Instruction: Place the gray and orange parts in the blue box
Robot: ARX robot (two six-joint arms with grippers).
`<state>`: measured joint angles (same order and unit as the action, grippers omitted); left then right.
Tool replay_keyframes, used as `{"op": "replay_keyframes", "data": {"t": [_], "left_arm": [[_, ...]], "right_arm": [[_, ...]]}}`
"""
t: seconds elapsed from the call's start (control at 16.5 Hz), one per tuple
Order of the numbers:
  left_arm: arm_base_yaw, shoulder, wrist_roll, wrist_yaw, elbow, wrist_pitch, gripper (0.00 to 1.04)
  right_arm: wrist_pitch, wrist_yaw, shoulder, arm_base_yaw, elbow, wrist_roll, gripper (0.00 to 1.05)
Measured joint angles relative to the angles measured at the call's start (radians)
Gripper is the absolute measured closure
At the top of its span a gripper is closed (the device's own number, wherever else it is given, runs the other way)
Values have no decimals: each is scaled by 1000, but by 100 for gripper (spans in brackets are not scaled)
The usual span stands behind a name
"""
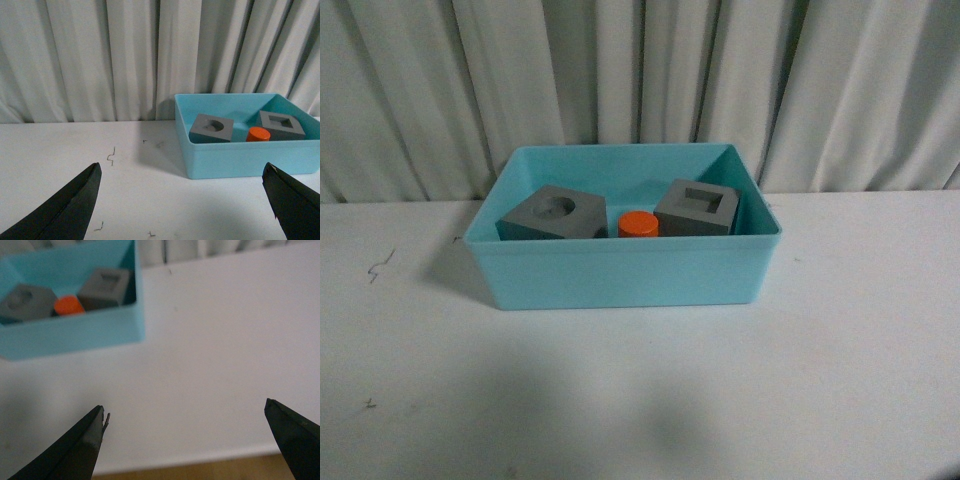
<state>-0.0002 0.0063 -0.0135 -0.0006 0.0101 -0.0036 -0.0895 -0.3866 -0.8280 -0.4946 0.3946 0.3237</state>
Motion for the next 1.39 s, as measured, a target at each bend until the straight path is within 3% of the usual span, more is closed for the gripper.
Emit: {"op": "replay_keyframes", "data": {"t": [0.12, 0.3, 0.36, 0.42, 0.48, 0.6, 0.91, 1.03, 1.27, 1.39], "left_arm": [[0, 0, 0, 0, 0, 0, 7], [0, 0, 0, 0, 0, -1, 7], [0, 0, 0, 3, 0, 0, 7], [0, 0, 0, -1, 0, 0, 7], [0, 0, 0, 0, 0, -1, 7], [0, 0, 0, 0, 0, 0, 7], [0, 0, 0, 0, 0, 0, 7], [0, 0, 0, 0, 0, 0, 7], [0, 0, 0, 0, 0, 0, 7], [0, 0, 0, 0, 0, 0, 7]], "right_arm": [[-109, -94, 30, -106, -21, 105, 6], [-95, -112, 23, -107, -21, 154, 7], [246, -153, 50, -92, -129, 59, 17], [484, -129, 139, -24, -264, -97, 32], [573, -90, 192, 33, -312, -182, 43], [527, 30, 324, 139, -323, -285, 70], [470, 92, 383, 205, -344, -301, 88], [428, 144, 441, 258, -356, -316, 103], [366, 249, 552, 361, -384, -318, 103], [317, 366, 601, 490, -384, -318, 103]]}}
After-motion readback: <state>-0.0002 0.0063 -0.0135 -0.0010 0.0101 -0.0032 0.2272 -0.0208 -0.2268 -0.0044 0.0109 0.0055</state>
